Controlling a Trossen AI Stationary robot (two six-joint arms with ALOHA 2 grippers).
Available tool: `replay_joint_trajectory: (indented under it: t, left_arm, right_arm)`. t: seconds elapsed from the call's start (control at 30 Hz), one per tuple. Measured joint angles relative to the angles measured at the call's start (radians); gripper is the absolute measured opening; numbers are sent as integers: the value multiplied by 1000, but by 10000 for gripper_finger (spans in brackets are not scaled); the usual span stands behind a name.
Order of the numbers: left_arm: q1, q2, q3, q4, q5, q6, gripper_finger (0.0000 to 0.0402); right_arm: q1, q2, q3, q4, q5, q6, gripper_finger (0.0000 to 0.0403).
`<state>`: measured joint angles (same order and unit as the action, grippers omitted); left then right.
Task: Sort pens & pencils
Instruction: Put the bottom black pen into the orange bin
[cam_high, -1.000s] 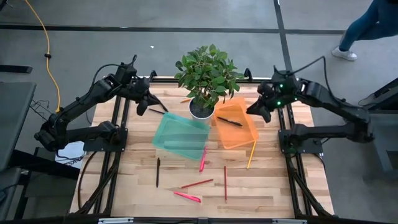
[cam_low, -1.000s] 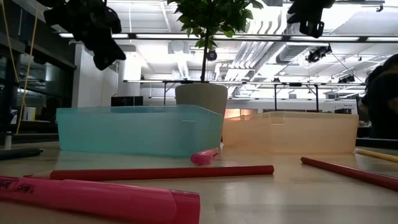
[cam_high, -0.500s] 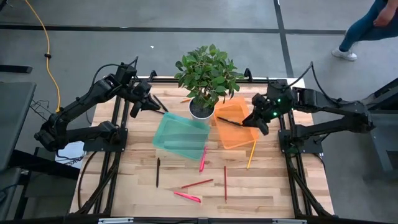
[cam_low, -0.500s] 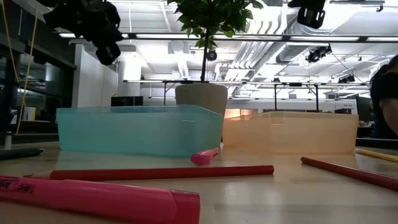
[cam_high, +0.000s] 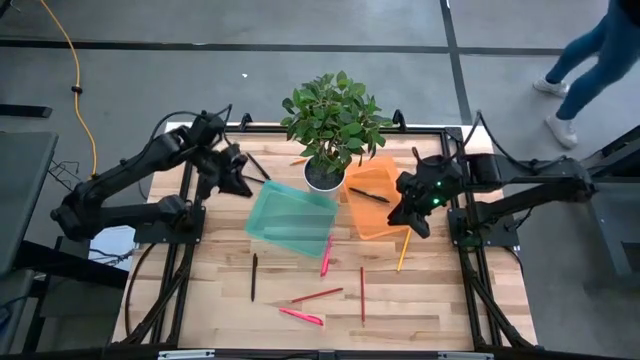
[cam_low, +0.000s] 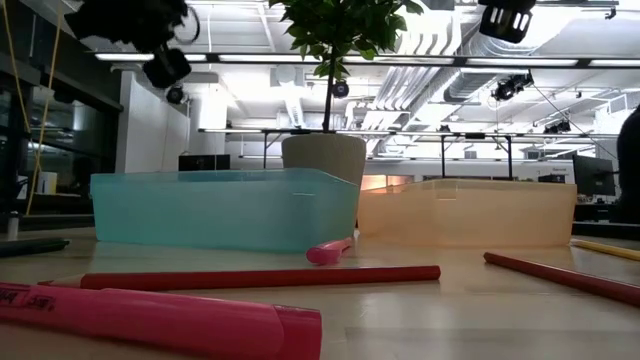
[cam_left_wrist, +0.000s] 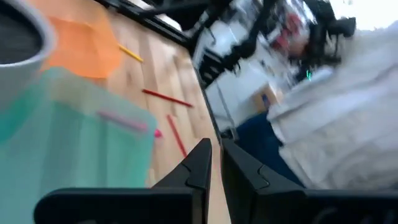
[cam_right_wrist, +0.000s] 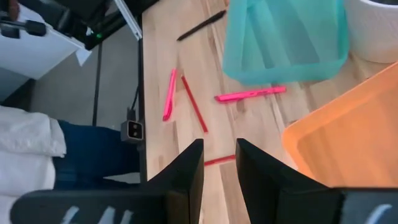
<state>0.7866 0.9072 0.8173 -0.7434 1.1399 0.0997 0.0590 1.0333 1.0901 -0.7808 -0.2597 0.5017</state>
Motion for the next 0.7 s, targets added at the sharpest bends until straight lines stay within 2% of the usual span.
replay_joint_trajectory:
  t: [0.17, 0.33, 0.47, 0.7]
  left_arm:
    - [-225, -70, 0, 196, -251, -136, 24]
    - [-425, -124, 0, 380, -448, -250, 24]
    - [-571, -159, 1, 359, -621, -265, 24]
    - [-860, -171, 1, 326, -926, -307, 24]
  right_arm:
    - [54, 10, 0, 39, 67, 33, 84]
    - [94, 26, 0, 143, 126, 109, 84]
    - [137, 64, 0, 207, 195, 176, 84]
    - [200, 182, 0, 362, 207, 286, 84]
